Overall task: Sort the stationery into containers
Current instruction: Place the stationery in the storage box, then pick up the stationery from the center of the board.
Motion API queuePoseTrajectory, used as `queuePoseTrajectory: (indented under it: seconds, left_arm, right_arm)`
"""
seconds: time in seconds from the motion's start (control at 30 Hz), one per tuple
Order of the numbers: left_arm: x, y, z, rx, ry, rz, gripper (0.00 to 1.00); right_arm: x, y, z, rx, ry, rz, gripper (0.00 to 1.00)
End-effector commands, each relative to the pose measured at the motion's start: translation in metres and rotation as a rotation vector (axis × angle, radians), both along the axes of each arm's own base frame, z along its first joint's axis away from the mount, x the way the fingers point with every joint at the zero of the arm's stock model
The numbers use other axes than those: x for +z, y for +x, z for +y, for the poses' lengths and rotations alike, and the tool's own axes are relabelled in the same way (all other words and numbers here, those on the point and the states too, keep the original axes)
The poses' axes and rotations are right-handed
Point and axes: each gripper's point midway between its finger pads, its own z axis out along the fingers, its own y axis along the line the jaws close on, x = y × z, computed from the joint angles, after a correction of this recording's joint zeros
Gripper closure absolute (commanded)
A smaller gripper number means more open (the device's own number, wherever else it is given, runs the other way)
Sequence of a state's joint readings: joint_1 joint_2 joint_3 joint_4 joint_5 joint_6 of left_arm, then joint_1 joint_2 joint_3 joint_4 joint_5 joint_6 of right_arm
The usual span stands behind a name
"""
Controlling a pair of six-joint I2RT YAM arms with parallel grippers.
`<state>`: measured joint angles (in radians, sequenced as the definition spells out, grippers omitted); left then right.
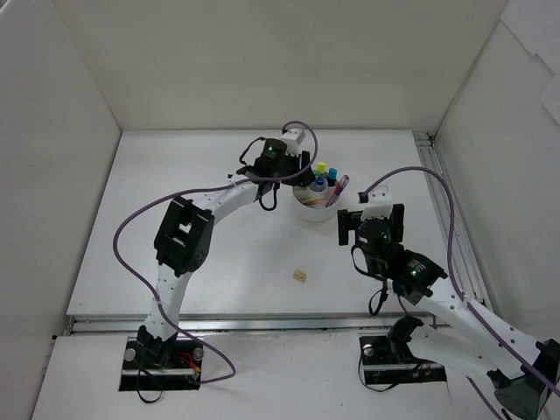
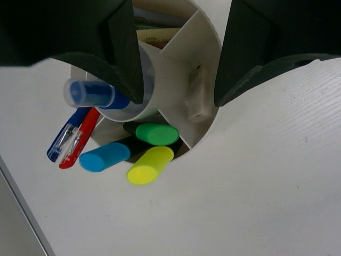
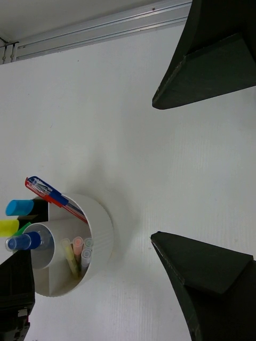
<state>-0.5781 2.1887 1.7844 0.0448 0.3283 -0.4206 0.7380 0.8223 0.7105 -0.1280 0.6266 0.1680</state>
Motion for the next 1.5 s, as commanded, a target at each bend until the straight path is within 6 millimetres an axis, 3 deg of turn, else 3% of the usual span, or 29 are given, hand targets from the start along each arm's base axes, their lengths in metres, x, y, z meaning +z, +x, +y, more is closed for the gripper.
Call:
queuePoseTrajectory:
  seconds: [0.0,0.23,0.3,0.33,0.37,0.4,0.47,0.5,0.53,0.57,0.6,0.63,0.67,0.7,0.73,0.77,0.8,0.83,0.87,0.93,1.0,1.2,1.4,1.47]
  left_arm:
    - [0.095,-0.007,-0.003,-0.023,-0.106,-0.190,0.48]
    - [0.121,-0.032,0.008,-0.035,-0.127,-0.235,0.38]
    - [0.145,-0.044,0.017,-0.031,-0.140,-0.274,0.28]
    - [0.139,-0.048,0.024,-0.016,-0.119,-0.266,0.23]
    - [0.145,-0.053,0.030,-0.006,-0.115,-0.274,0.09]
    - [0.167,-0.064,0.042,0.010,-0.126,-0.309,0.03]
    - [0.154,-0.073,0.067,0.094,-0.064,-0.282,0.01]
    - [0.172,-0.089,0.085,0.124,-0.065,-0.302,0.01]
    - [0.150,-0.096,0.103,0.183,-0.018,-0.270,0.01]
    - [0.146,-0.105,0.116,0.221,-0.007,-0.261,0.01]
    - [0.163,-0.123,0.134,0.254,-0.030,-0.286,0.01]
    - [0.134,-0.129,0.159,0.331,0.020,-0.248,0.01]
    - [0.130,-0.139,0.169,0.362,0.008,-0.232,0.01]
    - [0.146,-0.155,0.183,0.391,-0.035,-0.266,0.01]
    - [0.111,-0.166,0.201,0.431,0.026,-0.205,0.01]
    - [0.120,-0.178,0.215,0.473,-0.021,-0.208,0.01]
    - [0.112,-0.186,0.221,0.486,-0.020,-0.193,0.01]
    - [0.095,-0.194,0.226,0.489,-0.005,-0.169,0.01]
    - [0.100,-0.202,0.230,0.491,-0.035,-0.181,0.01]
    - [0.086,-0.212,0.236,0.498,-0.026,-0.151,0.01]
    - [0.086,-0.218,0.239,0.500,-0.044,-0.152,0.01]
    - [0.081,-0.224,0.242,0.505,-0.036,-0.127,0.01]
    - [0.067,-0.227,0.243,0.516,-0.038,-0.093,0.01]
    - [0.070,-0.228,0.244,0.520,-0.055,-0.099,0.01]
  right_arm:
    - [0.012,0.004,0.001,-0.010,0.045,-0.036,0.02]
    - [0.015,-0.002,0.018,0.111,0.047,-0.015,0.02]
    - [0.011,-0.007,0.034,0.198,0.052,0.015,0.02]
    - [0.010,-0.009,0.040,0.236,0.040,0.025,0.02]
    - [0.010,-0.014,0.054,0.302,0.052,0.043,0.02]
    - [0.005,-0.017,0.061,0.334,0.043,0.066,0.02]
    - [-0.010,-0.027,0.087,0.444,0.036,0.144,0.02]
    - [-0.026,-0.028,0.097,0.472,0.014,0.201,0.02]
    - [-0.037,-0.040,0.113,0.547,0.018,0.255,0.02]
    - [-0.044,-0.044,0.121,0.579,0.007,0.292,0.02]
    - [-0.063,-0.048,0.129,0.600,-0.023,0.354,0.02]
    - [-0.073,-0.054,0.137,0.625,-0.029,0.391,0.02]
    - [-0.079,-0.057,0.141,0.635,-0.043,0.415,0.02]
    - [-0.096,-0.059,0.144,0.638,-0.073,0.466,0.02]
    - [-0.104,-0.064,0.148,0.652,-0.079,0.493,0.02]
    - [-0.108,-0.065,0.152,0.658,-0.090,0.505,0.02]
    - [-0.122,-0.064,0.152,0.648,-0.121,0.543,0.02]
    - [-0.128,-0.064,0.153,0.637,-0.144,0.551,0.02]
    - [-0.129,-0.061,0.156,0.631,-0.159,0.549,0.02]
    - [-0.139,-0.058,0.164,0.630,-0.181,0.581,0.02]
    - [-0.154,-0.058,0.170,0.639,-0.205,0.616,0.02]
    - [-0.176,-0.064,0.175,0.610,-0.182,0.699,0.08]
    - [-0.196,-0.076,0.167,0.561,-0.165,0.772,0.27]
    - [-0.198,-0.077,0.167,0.557,-0.161,0.782,0.49]
